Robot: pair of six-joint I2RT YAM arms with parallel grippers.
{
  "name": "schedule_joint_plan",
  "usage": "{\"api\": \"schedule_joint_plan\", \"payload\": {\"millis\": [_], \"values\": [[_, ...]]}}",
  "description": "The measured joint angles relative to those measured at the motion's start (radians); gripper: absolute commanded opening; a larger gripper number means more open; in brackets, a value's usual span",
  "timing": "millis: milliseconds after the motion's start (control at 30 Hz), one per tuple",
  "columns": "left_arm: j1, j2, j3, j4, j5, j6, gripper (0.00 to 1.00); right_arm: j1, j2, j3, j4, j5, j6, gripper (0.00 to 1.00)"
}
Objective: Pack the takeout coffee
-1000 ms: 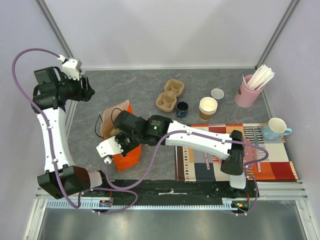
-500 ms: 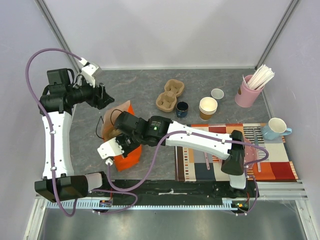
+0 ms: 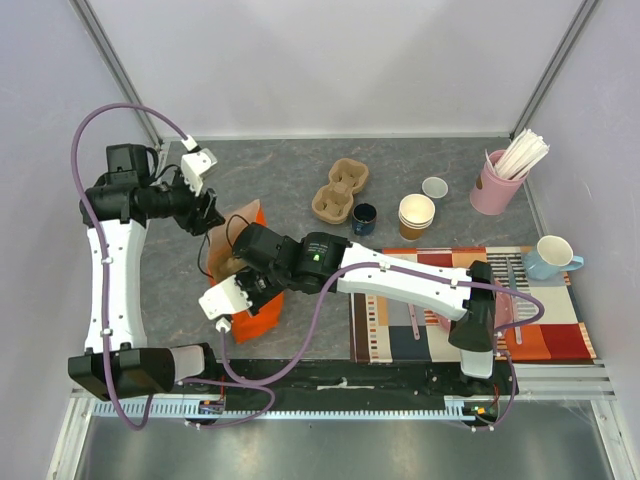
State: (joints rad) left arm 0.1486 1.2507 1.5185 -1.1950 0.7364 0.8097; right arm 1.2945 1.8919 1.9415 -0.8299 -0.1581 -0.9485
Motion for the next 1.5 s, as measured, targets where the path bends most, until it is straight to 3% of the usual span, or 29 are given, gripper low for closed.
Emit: {"api": "schedule_joint_plan", "payload": {"millis": [167, 267, 300, 367, 600, 800, 1167, 1500], "values": [[-0.04, 0.018, -0.007, 0.002, -0.032, 0.019, 0.48, 0.002, -0.001, 0.0, 0.005, 0.0, -0.014, 0.0], [-0.053, 0.019, -0.019, 0.011, -0.055, 0.018, 0.24, 0.002, -0.002, 0.0, 0.006, -0.001, -0.022, 0.0], [-0.055, 0.019, -0.021, 0.015, -0.061, 0.022, 0.11, 0.003, -0.002, 0.0, 0.006, -0.001, -0.024, 0.0], [-0.056, 0.019, -0.023, 0.022, -0.073, 0.023, 0.03, 0.003, -0.006, 0.0, 0.006, -0.001, -0.026, 0.0], [-0.056, -0.021, -0.061, 0.073, -0.105, 0.011, 0.02, 0.004, -0.048, -0.004, 0.005, 0.007, -0.023, 0.0], [-0.056, -0.037, -0.071, 0.114, -0.185, -0.087, 0.02, 0.019, -0.083, -0.005, 0.002, 0.032, -0.017, 0.0], [-0.056, -0.037, -0.084, 0.134, -0.177, -0.209, 0.02, 0.124, -0.026, 0.076, -0.068, 0.188, -0.051, 0.0], [-0.056, -0.038, -0.102, 0.153, -0.159, -0.272, 0.02, 0.142, 0.017, 0.113, -0.047, 0.27, -0.128, 0.0]]}}
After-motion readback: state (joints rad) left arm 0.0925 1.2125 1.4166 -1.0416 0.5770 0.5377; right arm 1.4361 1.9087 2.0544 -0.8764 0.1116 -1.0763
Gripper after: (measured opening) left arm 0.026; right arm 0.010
